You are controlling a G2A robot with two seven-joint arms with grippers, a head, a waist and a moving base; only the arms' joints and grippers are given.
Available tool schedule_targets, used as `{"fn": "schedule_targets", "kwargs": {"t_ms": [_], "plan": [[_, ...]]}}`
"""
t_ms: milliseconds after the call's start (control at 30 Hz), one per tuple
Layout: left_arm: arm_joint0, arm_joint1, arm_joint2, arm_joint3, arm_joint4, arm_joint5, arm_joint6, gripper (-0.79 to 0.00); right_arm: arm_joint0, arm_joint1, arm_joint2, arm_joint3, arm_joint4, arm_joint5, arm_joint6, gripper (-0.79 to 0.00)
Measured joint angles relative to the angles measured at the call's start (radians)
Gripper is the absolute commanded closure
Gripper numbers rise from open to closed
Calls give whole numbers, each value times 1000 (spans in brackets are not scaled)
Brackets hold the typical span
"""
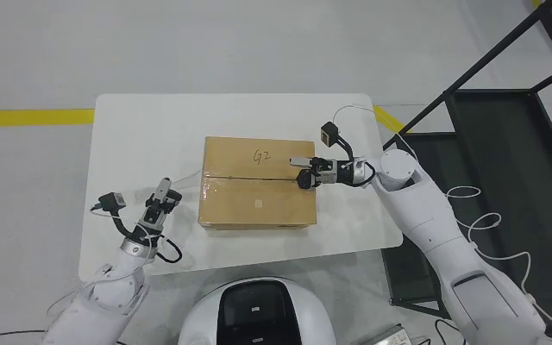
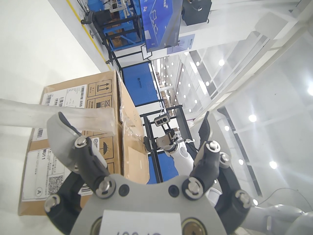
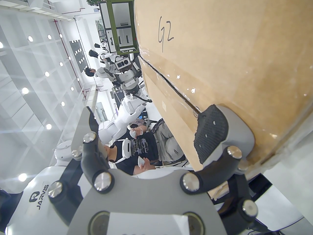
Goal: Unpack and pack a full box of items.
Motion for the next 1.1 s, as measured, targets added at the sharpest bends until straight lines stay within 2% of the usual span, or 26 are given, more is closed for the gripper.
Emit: {"fn": "schedule_targets", "kwargs": {"t_ms": [100, 567, 667, 900, 1100], "plan": [[3, -12, 12, 2, 3, -9, 32, -785, 0, 0, 0, 0, 0, 0, 0, -785], [5, -14, 13, -5, -12, 0, 32, -785, 0, 0, 0, 0, 0, 0, 0, -785], [19, -22, 24, -16, -90, 2, -6, -785, 0, 0, 0, 0, 0, 0, 0, -785], [37, -43, 38, 38, -310, -24, -89, -785, 0, 0, 0, 0, 0, 0, 0, -785], [-3, -63, 43, 97, -425, -29, -156, -785, 0, 0, 0, 0, 0, 0, 0, -785]]}}
